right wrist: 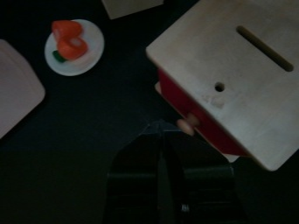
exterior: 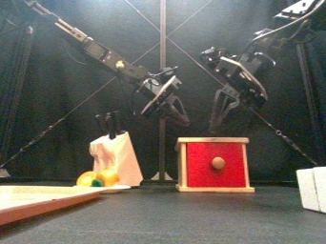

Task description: Close drawer

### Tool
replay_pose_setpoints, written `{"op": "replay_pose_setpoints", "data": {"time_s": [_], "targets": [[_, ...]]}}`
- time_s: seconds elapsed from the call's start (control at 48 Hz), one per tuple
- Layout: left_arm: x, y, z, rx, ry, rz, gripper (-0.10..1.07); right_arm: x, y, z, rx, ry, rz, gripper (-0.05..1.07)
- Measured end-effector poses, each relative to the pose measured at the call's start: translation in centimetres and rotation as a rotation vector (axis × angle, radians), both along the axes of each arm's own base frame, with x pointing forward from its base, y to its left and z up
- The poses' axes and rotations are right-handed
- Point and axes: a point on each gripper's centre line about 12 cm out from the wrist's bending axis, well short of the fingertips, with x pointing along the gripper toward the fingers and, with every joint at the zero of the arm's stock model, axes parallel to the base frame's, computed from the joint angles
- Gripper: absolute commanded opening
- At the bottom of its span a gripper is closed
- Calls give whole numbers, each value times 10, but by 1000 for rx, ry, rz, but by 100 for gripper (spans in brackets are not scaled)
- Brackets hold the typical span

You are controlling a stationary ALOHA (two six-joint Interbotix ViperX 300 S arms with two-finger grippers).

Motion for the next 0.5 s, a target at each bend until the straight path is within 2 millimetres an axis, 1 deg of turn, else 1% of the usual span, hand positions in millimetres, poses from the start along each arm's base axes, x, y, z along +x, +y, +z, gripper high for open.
{"op": "replay_pose_setpoints", "data": {"time_s": [0.125, 0.333, 0.417, 0.5], "targets": [[-2, -20, 4, 24, 2, -50, 44, -5, 6, 3, 15, -10, 11, 31], [-5, -56, 8, 78, 0, -152, 44, -11, 12, 1, 52, -6, 7, 31], [-8, -67, 7, 98, 3, -186, 44, -13, 14, 0, 63, -1, 4, 31], [-11, -73, 6, 116, 12, -208, 44, -14, 18, -2, 78, 5, 7, 31]]}}
